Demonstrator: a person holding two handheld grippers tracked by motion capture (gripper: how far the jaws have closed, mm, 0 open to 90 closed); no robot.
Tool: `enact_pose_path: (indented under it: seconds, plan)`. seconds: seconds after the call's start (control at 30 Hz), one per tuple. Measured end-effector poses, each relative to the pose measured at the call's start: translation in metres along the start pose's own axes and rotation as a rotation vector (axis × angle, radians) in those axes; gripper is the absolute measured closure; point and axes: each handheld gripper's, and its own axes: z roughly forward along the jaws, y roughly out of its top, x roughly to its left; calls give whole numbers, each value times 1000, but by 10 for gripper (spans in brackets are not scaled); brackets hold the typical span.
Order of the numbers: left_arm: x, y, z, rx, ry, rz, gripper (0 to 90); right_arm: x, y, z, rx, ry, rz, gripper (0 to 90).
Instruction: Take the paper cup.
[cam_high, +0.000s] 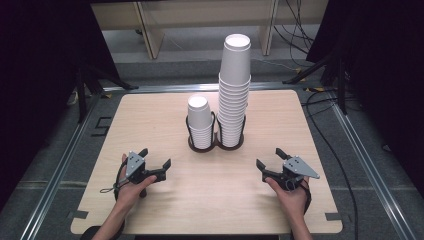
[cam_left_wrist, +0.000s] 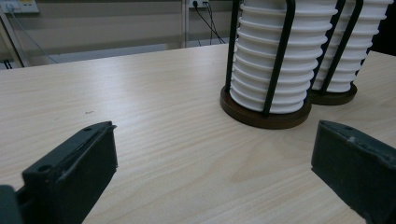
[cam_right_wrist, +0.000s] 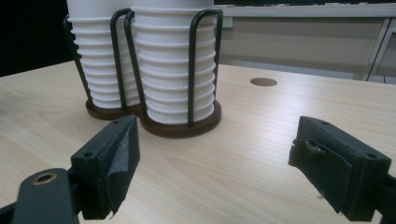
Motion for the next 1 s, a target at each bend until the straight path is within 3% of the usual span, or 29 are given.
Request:
enact_pose_path:
  seconds: [0.07,0.13,0.23,0.27,0.33,0.4,0.43,0.53,0.6,0.7,0.73,0.77,0.83,1.0]
  plan:
    - [-2,0,0,-1,-3,-1,0,-2,0,0,-10,3,-27,152]
    - [-5,1,1,12,-18,-3,0,-2,2,-1,4,-13,-15,151]
    - [-6,1,4,-12,-36,-2,0,-2,4,0,-23,11,-9,151]
    - [-9,7,4,-25,-50,-22,0,-1,8,0,-52,6,-22,150]
    - [-11,15,4,-33,-63,-25,0,2,13,-4,-38,3,-4,150]
    - [-17,26,6,-54,-100,-22,0,4,21,-3,-56,11,-43,148]
    - [-20,31,8,-68,-119,-9,0,5,24,-3,-74,25,-36,148]
    - [-28,48,10,-84,-159,22,0,9,39,-5,-84,5,-39,147]
    - [-34,62,13,-106,-189,44,0,12,45,-2,-121,25,-31,147]
    - [-42,87,18,-154,-231,65,0,16,58,1,-107,27,-49,147]
    - [-44,95,19,-159,-240,72,0,16,64,4,-130,21,-67,147]
    - [-44,95,19,-159,-240,72,0,16,64,4,-130,21,-67,147]
    - [-51,115,25,-180,-266,91,0,19,79,9,-108,47,-70,148]
    - [-60,143,38,-191,-280,119,0,18,107,19,-130,59,-91,149]
